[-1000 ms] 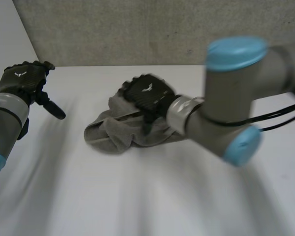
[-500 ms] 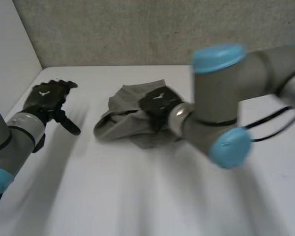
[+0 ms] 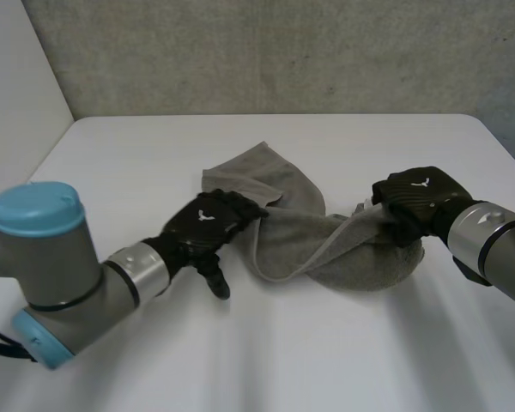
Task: Fold the towel.
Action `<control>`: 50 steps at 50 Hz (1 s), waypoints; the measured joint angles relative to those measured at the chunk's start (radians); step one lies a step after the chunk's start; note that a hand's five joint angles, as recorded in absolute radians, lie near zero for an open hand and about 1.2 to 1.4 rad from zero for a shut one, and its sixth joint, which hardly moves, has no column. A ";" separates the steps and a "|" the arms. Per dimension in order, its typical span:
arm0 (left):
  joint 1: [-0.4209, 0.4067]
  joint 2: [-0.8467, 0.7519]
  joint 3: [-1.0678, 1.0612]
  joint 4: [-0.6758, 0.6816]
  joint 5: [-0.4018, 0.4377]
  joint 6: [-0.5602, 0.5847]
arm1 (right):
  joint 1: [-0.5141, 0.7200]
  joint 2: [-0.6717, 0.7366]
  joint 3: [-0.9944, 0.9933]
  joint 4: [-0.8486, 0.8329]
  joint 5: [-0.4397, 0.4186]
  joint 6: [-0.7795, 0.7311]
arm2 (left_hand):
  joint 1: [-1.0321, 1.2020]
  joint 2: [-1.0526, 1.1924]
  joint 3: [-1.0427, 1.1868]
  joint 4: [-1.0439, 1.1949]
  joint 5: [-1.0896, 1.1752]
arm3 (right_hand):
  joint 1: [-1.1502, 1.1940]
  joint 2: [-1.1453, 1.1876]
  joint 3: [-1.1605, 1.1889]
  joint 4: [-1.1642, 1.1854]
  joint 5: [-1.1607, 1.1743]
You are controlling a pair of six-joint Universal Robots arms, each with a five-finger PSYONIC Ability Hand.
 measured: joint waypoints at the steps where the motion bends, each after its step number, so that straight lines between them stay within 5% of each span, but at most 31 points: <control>1: -0.014 -0.012 0.004 0.013 -0.001 0.024 | -0.006 0.001 0.000 0.000 -0.001 0.001 | 0.017 0.015 0.017 0.019 0.020 | 0.000 0.001 0.000 0.000 0.000; 7: -0.065 -0.072 0.042 0.080 -0.005 0.114 | -0.019 0.008 -0.001 0.001 0.000 0.002 | 0.264 0.251 0.258 0.267 0.259 | 0.001 0.004 0.000 0.000 0.000; 17: -0.101 -0.194 0.174 0.102 -0.011 0.225 | -0.020 0.010 0.016 -0.010 0.000 0.003 | 0.355 0.344 0.348 0.351 0.347 | 0.001 0.004 0.001 0.000 0.000; 30: -0.142 -0.307 0.295 0.094 -0.011 0.258 | -0.021 0.010 0.024 -0.024 0.001 0.003 | 0.564 0.554 0.554 0.558 0.548 | 0.001 0.004 0.001 0.000 0.000; 38: -0.151 -0.323 0.328 0.074 -0.015 0.258 | -0.023 0.009 0.021 -0.034 0.002 0.005 | 1.074 1.061 1.071 1.072 1.067 | 0.001 0.004 0.001 0.000 0.000; 50: -0.092 -0.165 0.286 0.041 -0.170 0.326 | -0.055 -0.001 -0.030 -0.034 0.008 0.002 | 1.085 1.075 1.101 1.084 1.095 | 0.006 0.005 0.001 0.000 0.000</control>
